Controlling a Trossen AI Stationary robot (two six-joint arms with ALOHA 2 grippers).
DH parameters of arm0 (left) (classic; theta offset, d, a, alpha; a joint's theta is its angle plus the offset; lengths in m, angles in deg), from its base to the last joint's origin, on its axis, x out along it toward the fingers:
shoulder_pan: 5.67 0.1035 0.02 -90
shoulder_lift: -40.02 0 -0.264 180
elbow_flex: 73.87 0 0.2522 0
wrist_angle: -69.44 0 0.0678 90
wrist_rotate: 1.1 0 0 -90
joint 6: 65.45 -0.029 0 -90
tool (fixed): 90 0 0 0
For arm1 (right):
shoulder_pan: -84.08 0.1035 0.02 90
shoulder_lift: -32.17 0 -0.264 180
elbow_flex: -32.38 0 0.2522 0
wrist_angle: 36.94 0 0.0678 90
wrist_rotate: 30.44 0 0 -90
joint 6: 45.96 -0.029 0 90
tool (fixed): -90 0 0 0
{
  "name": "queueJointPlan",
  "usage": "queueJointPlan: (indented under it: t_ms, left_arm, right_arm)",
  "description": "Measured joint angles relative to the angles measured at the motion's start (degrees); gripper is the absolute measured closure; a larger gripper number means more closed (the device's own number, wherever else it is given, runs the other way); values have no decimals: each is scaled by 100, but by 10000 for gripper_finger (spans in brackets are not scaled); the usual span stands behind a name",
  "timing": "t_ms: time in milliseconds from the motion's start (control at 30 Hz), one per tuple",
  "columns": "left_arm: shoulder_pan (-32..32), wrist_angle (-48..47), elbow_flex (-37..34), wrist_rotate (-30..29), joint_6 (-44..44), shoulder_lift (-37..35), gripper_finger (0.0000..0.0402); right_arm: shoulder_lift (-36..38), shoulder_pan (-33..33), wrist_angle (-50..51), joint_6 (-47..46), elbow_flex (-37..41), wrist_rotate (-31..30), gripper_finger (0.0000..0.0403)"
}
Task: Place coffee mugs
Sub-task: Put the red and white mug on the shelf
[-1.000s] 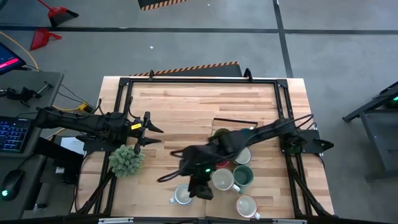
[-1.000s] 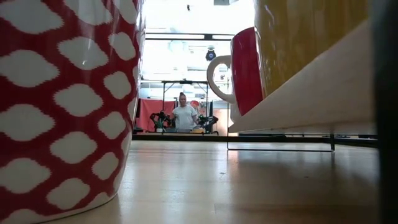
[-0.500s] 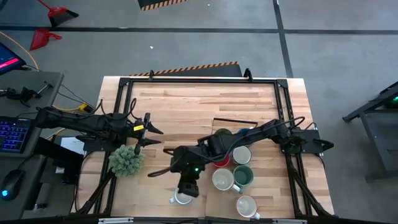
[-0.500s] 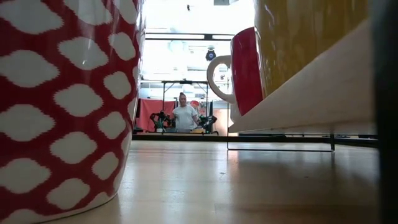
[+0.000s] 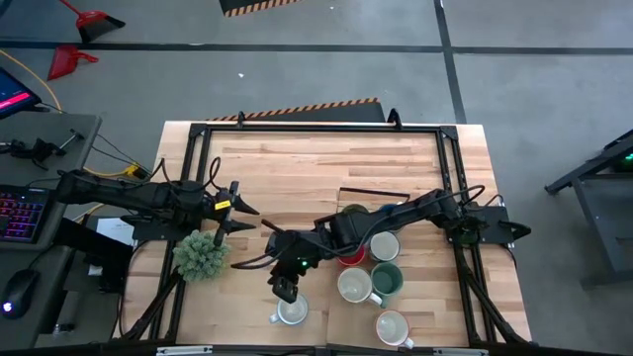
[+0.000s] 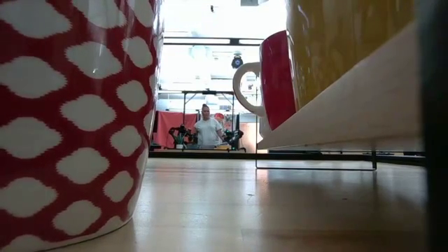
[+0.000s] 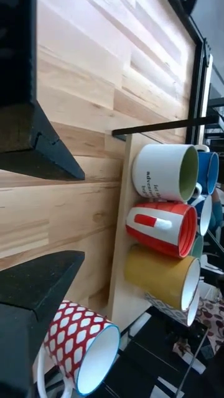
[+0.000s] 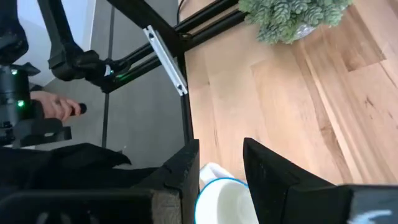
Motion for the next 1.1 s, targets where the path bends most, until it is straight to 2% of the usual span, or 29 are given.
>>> queueJointPlan:
  t_ms: [433,600,800,1100]
  left_arm:
    - [0,-104,0,0,-2,0,218]
    - [0,-133,0,0,2,0,218]
    - [0,-146,0,0,2,0,218]
    - [0,-146,0,0,4,0,218]
  right_arm:
    - [4,-39,25,58,0,-2,295]
    - [6,-39,14,538,0,13,295]
    - [6,-39,7,349,0,30,295]
    - [8,-2,245,1164,0,-87,295]
